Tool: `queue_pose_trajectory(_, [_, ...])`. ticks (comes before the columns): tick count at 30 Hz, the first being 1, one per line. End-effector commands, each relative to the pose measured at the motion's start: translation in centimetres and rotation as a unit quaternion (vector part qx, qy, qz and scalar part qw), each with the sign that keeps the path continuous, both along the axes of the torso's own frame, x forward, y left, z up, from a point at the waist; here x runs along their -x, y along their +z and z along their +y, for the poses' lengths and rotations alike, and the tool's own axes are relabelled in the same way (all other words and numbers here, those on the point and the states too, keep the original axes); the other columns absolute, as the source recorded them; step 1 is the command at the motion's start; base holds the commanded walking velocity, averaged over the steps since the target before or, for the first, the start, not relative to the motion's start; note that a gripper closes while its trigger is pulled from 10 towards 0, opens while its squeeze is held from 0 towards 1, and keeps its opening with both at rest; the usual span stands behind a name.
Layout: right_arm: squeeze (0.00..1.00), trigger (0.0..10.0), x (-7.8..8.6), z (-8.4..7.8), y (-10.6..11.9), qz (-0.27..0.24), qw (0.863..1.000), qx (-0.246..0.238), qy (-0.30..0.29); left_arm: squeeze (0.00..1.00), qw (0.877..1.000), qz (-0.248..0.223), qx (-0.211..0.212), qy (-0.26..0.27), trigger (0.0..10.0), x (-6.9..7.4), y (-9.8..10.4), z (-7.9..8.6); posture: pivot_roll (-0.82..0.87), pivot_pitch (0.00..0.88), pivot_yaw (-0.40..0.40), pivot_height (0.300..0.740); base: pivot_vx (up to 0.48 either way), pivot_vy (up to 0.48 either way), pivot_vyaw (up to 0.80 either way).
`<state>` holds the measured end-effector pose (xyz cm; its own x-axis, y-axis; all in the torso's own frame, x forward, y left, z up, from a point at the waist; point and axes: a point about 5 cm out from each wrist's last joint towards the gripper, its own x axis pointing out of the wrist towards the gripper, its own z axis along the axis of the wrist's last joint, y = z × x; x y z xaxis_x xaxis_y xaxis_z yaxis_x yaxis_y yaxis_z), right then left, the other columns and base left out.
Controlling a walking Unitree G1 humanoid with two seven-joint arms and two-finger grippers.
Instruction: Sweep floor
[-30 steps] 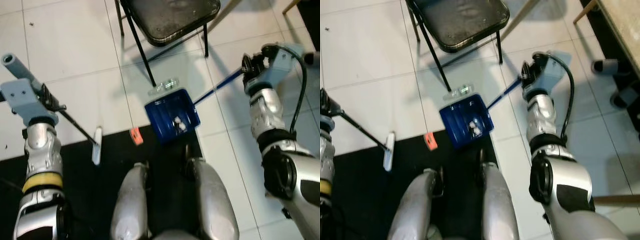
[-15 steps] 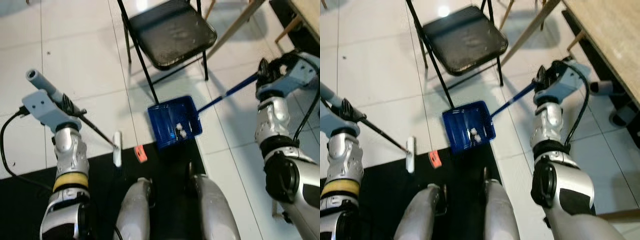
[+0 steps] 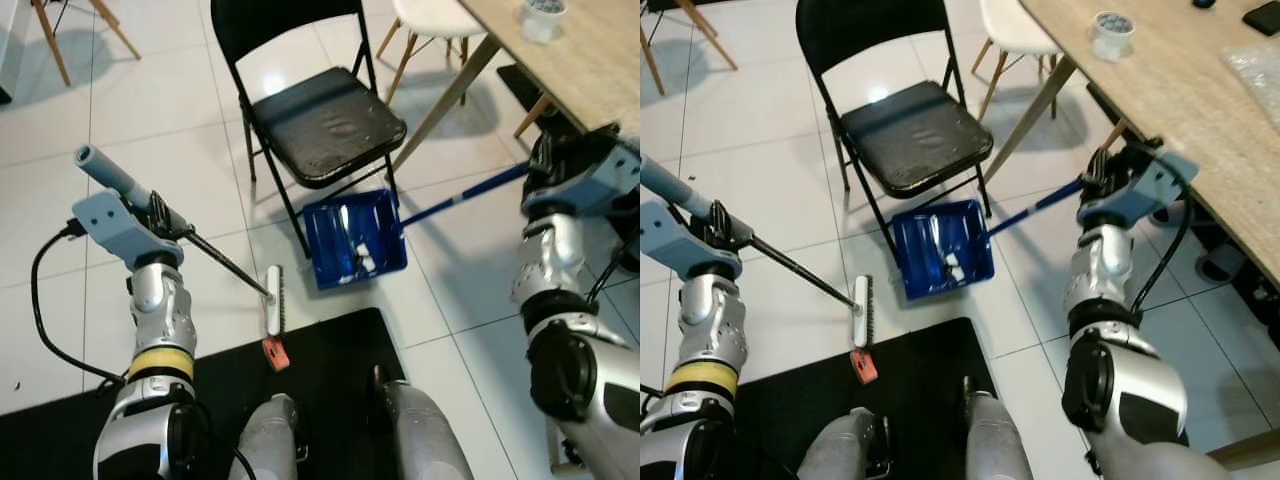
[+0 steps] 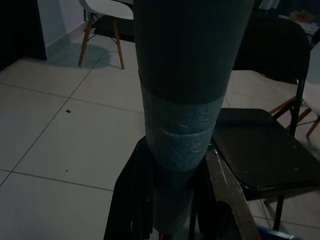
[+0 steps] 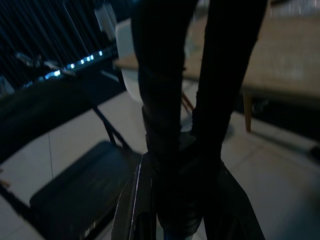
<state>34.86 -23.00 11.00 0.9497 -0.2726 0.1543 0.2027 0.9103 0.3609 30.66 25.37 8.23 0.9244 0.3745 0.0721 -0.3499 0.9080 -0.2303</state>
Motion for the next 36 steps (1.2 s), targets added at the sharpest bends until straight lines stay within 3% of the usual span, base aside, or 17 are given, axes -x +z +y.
queue_pose_trajectory(1, [0.00,10.0,0.4,0.4,-1.1,0.020,1.000,-0.006,0.007,0.00,1.000,0.004,-0.008,0.000,10.0,0.4,-0.6,-0.3,0.01,0.000,-0.016,0.740,0.000,0.000,0.00])
queue_pose_trajectory(3, [0.00,10.0,1.0,0.8,-2.4,0.046,0.999,-0.006,0.014,0.00,1.000,0.011,-0.012,-0.005,10.0,0.5,-1.0,-0.6,0.01,0.000,-0.017,0.740,0.000,0.000,0.00])
queue_pose_trajectory(13, [0.00,10.0,2.2,1.6,-4.6,0.087,0.996,0.000,0.027,0.00,0.998,0.039,-0.031,-0.024,10.0,0.8,-2.2,-0.9,0.00,0.000,-0.012,0.740,0.000,0.000,0.00])
queue_pose_trajectory(30, [0.00,10.0,1.9,2.8,-4.8,0.105,0.993,0.016,0.045,0.00,0.998,0.040,-0.050,-0.026,10.0,0.1,-1.7,-1.0,0.02,0.002,-0.018,0.740,0.000,0.000,0.00])
queue_pose_trajectory(36, [0.00,10.0,1.8,3.4,-4.7,0.102,0.994,0.015,0.046,0.00,0.996,0.055,-0.071,-0.016,10.0,-0.1,-1.7,-1.3,0.03,0.039,-0.020,0.740,0.000,0.000,0.00])
